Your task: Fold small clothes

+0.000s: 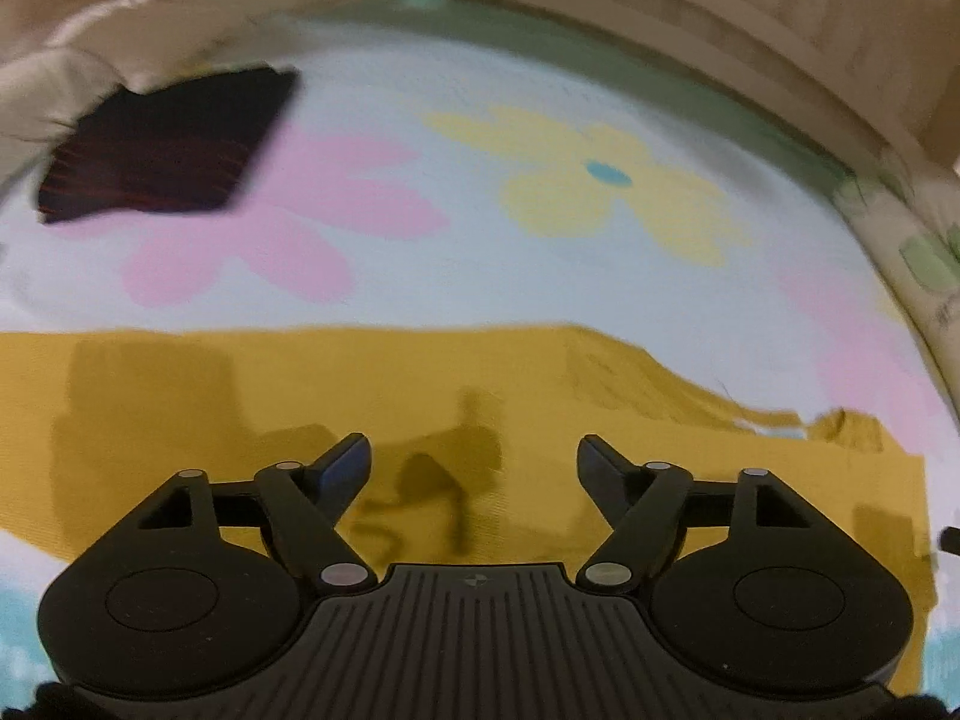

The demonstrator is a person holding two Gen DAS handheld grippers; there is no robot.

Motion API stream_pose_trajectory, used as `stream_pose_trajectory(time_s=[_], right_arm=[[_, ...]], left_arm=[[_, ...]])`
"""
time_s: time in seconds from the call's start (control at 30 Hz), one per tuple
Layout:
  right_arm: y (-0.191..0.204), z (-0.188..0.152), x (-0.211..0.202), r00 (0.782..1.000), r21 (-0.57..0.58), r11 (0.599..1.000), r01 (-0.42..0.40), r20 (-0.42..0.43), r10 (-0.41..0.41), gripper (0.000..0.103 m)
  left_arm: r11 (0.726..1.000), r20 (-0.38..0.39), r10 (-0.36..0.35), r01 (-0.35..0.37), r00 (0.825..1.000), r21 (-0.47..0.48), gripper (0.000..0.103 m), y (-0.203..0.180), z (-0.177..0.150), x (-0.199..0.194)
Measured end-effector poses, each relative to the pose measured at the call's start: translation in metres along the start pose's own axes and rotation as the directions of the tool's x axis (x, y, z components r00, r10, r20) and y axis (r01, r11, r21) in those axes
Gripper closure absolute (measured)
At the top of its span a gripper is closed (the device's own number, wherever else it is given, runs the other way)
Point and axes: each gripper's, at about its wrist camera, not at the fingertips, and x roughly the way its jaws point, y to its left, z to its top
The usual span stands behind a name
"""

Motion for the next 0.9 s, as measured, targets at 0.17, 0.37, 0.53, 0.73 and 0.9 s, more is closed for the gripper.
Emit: stream_pose_trajectory(time_s=[0.17, 0.37, 0.53, 0.73, 0.9], right_arm=[[0.022, 0.010, -0.021, 0.993, 0.033, 0.995, -0.099, 0.066, 0.097, 0.000], [0.077, 0.008, -0.030, 0.980, -0.072, 0.980, -0.185, 0.063, 0.190, 0.000], [0.122, -0.002, -0.022, 0.964, -0.149, 0.954, -0.260, 0.015, 0.265, 0.000], [0.158, -0.020, 0.001, 0.951, -0.192, 0.932, -0.308, -0.076, 0.298, 0.000], [0.182, -0.030, 0.021, 0.957, -0.248, 0.926, -0.283, -0.129, 0.258, 0.000]], left_arm=[[0.995, 0.029, 0.077, -0.075, 0.997, -0.063, 0.019, 0.055, 0.001, -0.028], [0.955, 0.031, 0.181, -0.168, 0.983, -0.243, 0.019, 0.145, -0.002, -0.060], [0.890, 0.028, 0.260, -0.228, 0.965, -0.395, 0.018, 0.215, -0.009, -0.081], [0.822, -0.029, 0.355, -0.327, 0.935, -0.467, 0.018, 0.273, -0.018, -0.079], [0.798, -0.045, 0.369, -0.342, 0.928, -0.496, 0.017, 0.295, -0.015, -0.070]])
